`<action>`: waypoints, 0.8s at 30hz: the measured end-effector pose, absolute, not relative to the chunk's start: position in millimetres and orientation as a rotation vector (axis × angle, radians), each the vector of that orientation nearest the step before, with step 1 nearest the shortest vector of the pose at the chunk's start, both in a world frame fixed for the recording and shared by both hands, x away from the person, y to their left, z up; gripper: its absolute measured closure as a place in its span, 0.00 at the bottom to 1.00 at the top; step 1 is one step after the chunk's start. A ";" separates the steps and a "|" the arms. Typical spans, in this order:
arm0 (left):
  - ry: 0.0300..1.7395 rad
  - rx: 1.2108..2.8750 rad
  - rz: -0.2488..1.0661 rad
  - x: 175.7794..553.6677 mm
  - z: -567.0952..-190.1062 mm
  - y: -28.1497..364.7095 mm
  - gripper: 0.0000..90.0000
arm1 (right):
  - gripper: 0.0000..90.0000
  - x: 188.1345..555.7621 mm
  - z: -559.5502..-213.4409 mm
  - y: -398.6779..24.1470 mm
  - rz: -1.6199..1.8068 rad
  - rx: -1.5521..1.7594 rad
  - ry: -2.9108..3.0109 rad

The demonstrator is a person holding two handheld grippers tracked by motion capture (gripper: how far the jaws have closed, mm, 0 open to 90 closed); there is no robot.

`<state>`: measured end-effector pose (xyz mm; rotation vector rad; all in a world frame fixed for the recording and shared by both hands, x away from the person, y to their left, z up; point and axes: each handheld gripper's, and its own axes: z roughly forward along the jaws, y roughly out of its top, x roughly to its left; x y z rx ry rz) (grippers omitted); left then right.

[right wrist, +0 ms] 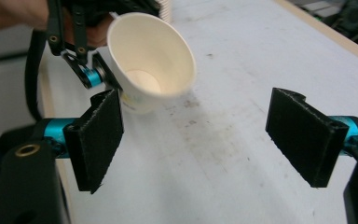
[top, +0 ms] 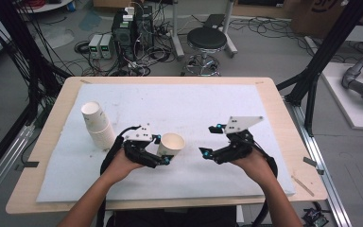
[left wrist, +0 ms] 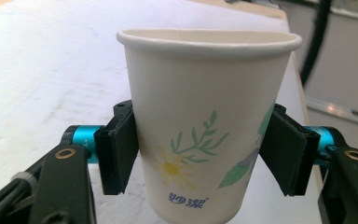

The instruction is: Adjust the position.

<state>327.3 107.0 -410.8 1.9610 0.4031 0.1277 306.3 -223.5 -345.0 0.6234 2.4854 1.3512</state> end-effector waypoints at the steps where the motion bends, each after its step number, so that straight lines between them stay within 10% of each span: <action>1: 0.432 1.920 0.141 328.1 -412.5 112.4 0.36 | 0.22 303.3 -348.9 -229.3 1.359 0.651 2.456; 24: 0.507 1.669 0.320 321.2 -414.4 146.0 0.35 | 0.22 290.6 -396.5 -277.7 1.389 0.799 2.236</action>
